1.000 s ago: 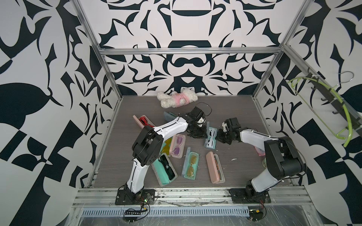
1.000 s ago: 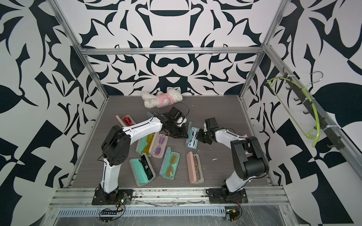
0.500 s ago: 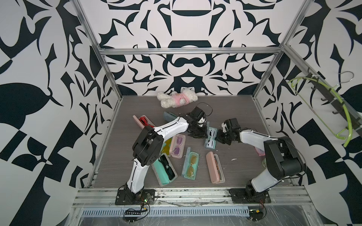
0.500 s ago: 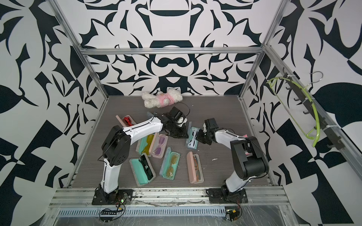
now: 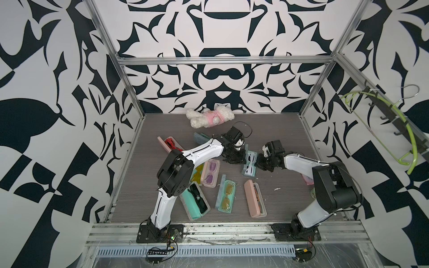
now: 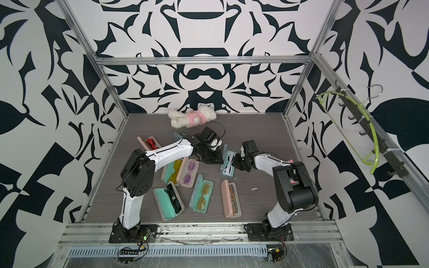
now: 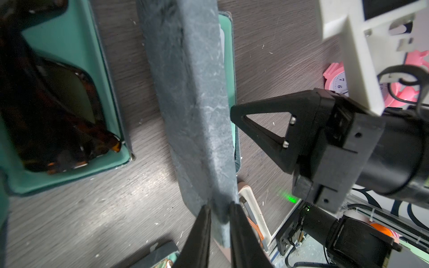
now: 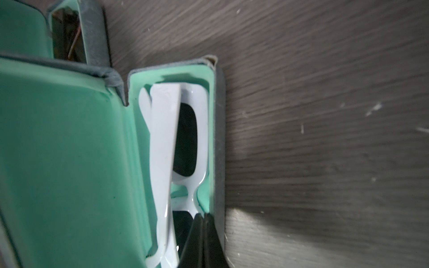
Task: Close the glasses case
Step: Close the glasses case at the center of the board.
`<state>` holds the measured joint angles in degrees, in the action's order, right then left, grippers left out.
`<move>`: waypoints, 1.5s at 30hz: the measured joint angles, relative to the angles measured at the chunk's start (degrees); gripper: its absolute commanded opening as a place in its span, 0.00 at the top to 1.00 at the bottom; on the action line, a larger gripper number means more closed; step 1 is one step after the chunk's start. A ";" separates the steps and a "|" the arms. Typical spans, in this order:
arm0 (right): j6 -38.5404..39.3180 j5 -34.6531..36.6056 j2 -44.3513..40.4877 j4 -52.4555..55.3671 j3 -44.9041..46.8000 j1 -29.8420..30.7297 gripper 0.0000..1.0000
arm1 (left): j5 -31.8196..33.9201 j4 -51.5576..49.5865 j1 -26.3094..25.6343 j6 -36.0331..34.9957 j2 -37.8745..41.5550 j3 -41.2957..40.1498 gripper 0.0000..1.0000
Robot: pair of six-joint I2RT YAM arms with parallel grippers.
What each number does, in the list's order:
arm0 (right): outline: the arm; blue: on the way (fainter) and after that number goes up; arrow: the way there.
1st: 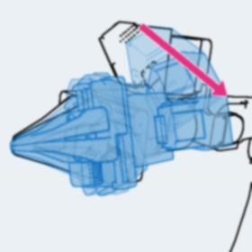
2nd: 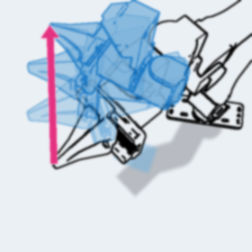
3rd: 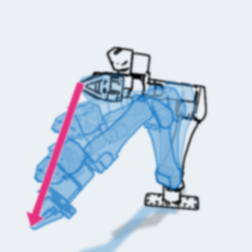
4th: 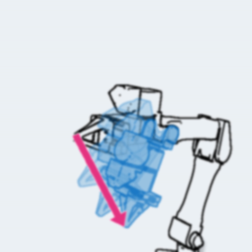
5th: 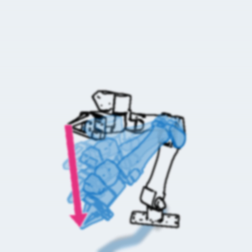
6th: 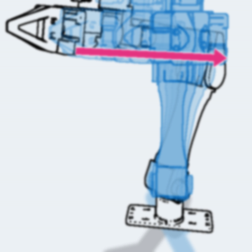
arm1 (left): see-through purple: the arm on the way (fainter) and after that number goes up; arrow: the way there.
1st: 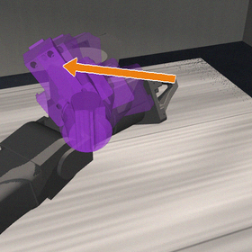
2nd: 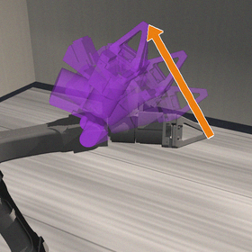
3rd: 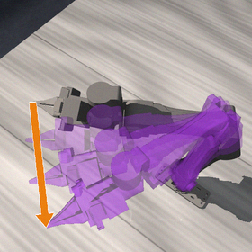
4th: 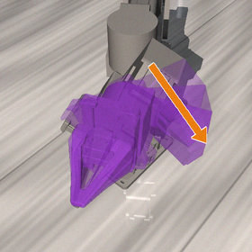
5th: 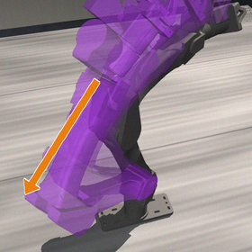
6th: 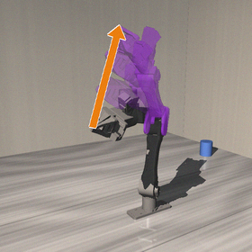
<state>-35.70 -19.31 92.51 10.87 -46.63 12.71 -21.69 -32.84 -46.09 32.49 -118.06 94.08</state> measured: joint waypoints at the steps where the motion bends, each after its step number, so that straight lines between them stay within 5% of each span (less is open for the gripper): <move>1: 0.00 0.02 -0.09 0.04 0.00 0.00 0.89 | 0.00 0.00 0.00 0.00 -0.02 0.00 0.79; 7: 0.42 0.59 -1.75 1.40 0.00 0.07 0.76 | 0.02 0.00 -0.02 -0.20 -0.04 0.00 0.79; 13: 0.76 2.03 -2.69 3.21 0.00 0.00 0.75 | 0.04 0.00 -0.07 -0.37 -0.07 0.00 0.79; 45: 0.24 1.07 0.85 1.25 -0.02 0.00 0.94 | -0.20 -0.02 -0.46 -0.37 -0.63 0.90 0.80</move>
<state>-35.46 -18.24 93.36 12.12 -46.65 12.71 -21.89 -32.86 -46.54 32.12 -118.69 94.98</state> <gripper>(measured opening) 0.067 0.199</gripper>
